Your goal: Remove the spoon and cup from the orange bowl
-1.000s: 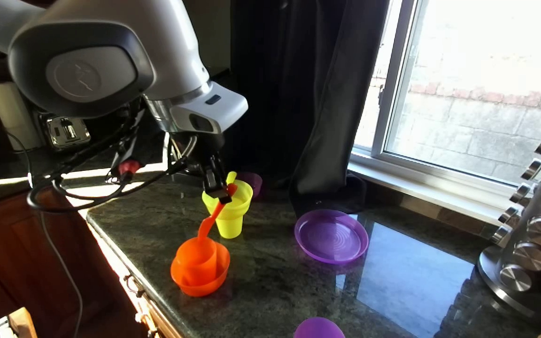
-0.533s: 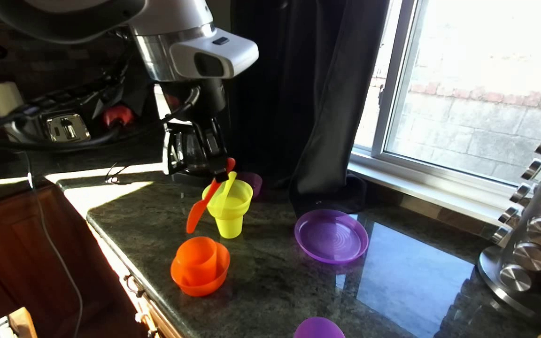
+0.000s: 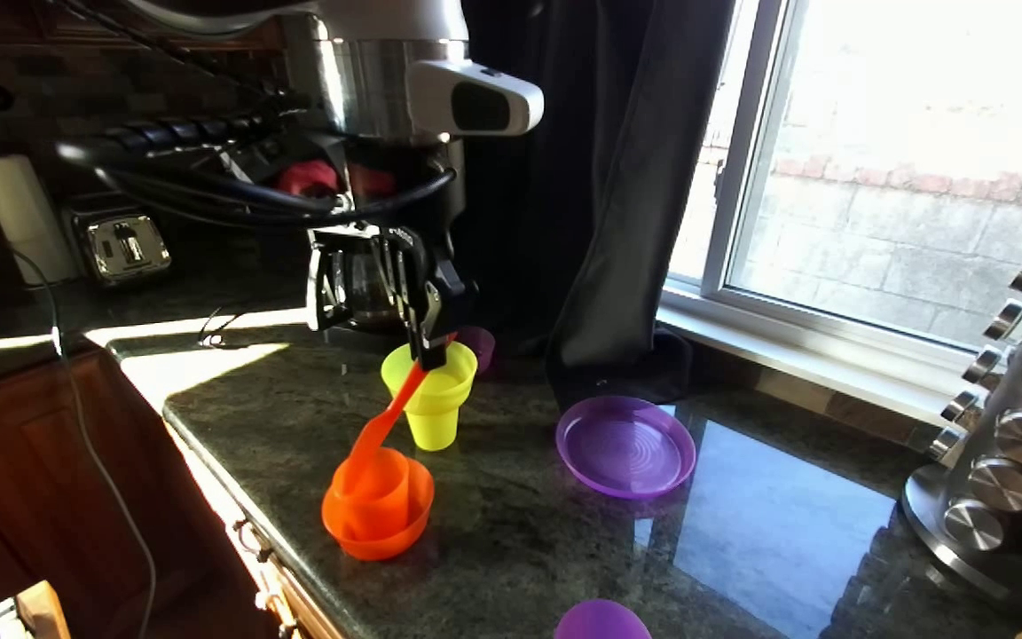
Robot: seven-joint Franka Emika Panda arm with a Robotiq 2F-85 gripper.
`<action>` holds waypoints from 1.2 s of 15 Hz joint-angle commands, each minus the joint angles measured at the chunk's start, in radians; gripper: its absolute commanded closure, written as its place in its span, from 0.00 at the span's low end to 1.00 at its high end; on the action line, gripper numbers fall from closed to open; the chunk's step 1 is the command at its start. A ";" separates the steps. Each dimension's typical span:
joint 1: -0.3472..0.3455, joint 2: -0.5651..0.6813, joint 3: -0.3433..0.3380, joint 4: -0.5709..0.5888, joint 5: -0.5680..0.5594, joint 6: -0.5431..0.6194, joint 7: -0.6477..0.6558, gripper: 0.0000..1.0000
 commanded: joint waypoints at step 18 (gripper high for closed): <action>0.029 0.297 -0.023 0.132 -0.192 0.042 -0.225 0.97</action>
